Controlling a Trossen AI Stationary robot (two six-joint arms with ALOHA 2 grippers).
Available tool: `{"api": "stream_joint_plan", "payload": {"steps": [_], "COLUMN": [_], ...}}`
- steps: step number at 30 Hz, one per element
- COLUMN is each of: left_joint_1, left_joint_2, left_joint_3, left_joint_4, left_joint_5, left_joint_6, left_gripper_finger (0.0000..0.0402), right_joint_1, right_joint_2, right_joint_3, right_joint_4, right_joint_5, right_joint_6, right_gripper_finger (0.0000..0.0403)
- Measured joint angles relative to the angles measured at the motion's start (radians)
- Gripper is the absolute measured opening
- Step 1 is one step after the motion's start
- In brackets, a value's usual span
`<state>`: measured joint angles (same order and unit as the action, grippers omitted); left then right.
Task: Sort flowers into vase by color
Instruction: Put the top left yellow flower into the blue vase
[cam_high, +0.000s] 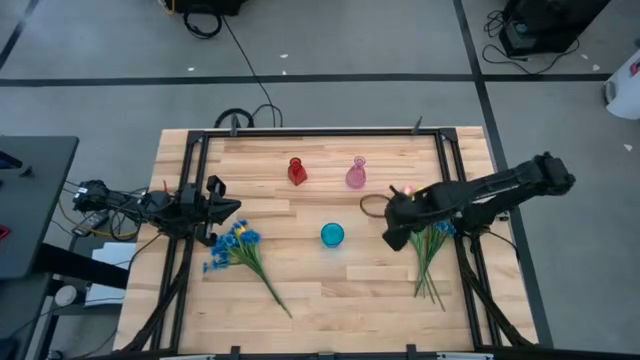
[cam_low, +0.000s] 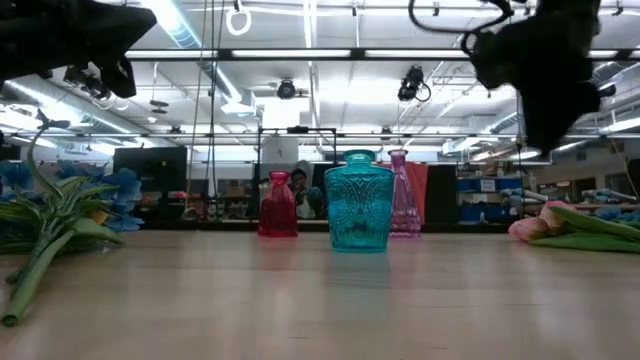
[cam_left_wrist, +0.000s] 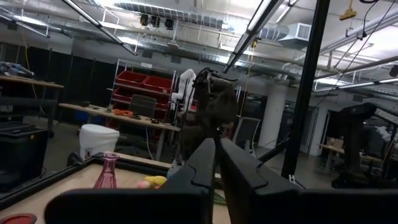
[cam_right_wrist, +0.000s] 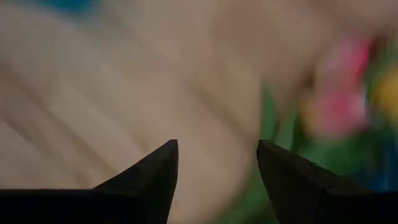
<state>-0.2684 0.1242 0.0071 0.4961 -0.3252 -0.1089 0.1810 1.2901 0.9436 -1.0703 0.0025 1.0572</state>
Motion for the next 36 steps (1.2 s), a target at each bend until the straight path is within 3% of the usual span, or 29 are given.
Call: {"api": "stream_joint_plan", "payload": {"steps": [2,7,17,27,36], "left_joint_1": [0.000,0.000,0.000,0.000,0.000], "left_joint_2": [0.000,0.000,0.000,0.000,0.000], "left_joint_3": [0.000,0.000,0.000,0.000,0.000], "left_joint_4": [0.000,-0.001,-0.004,-0.023,-0.024], "left_joint_5": [0.000,0.000,0.000,0.000,0.000], "left_joint_6": [0.000,0.007,0.031,0.027,0.026], "left_gripper_finger": [0.0040,0.0044,0.0044,0.0044,0.0044], "right_joint_1": [0.013,0.039,0.064,0.061,0.056], "right_joint_2": [0.033,0.098,0.174,0.183,0.164], "right_joint_3": [0.007,-0.015,-0.091,-0.218,-0.229], "right_joint_4": [-0.055,-0.097,-0.073,0.060,0.060], "right_joint_5": [-0.079,-0.156,-0.212,-0.233,-0.192], "right_joint_6": [0.035,0.104,0.166,0.171,0.146], "right_gripper_finger": [0.0229,0.0229,0.0217,0.0127,0.0012]}}
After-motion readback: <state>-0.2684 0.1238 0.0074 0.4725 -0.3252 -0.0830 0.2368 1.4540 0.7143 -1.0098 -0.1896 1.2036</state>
